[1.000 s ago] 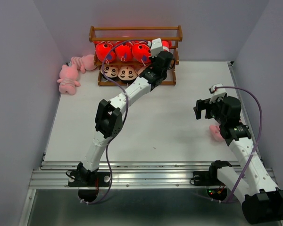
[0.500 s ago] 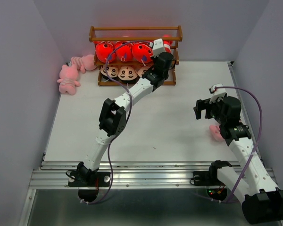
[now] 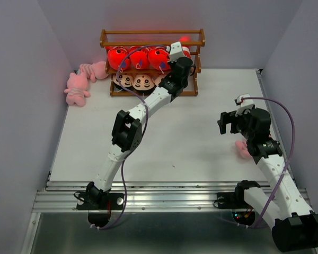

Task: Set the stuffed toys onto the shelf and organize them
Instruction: Place the stuffed toy onto shelf

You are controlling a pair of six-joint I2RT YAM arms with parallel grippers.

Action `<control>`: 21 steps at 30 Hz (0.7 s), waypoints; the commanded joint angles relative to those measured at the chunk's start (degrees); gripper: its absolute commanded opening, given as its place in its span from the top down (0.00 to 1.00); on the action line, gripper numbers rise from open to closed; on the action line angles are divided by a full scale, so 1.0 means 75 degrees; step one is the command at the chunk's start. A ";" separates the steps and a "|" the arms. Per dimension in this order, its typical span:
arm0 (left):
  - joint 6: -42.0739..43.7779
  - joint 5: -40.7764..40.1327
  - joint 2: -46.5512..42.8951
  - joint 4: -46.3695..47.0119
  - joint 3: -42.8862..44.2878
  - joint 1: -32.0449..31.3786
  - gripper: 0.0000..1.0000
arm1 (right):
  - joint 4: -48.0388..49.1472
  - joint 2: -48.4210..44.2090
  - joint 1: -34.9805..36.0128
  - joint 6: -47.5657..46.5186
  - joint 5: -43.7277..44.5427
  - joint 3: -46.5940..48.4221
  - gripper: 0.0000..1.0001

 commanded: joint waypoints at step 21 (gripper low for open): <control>-0.0004 0.0175 -0.0141 0.0519 0.0568 0.0084 0.38 | 0.0486 -0.0038 -0.0041 -0.0144 0.0062 -0.0032 0.00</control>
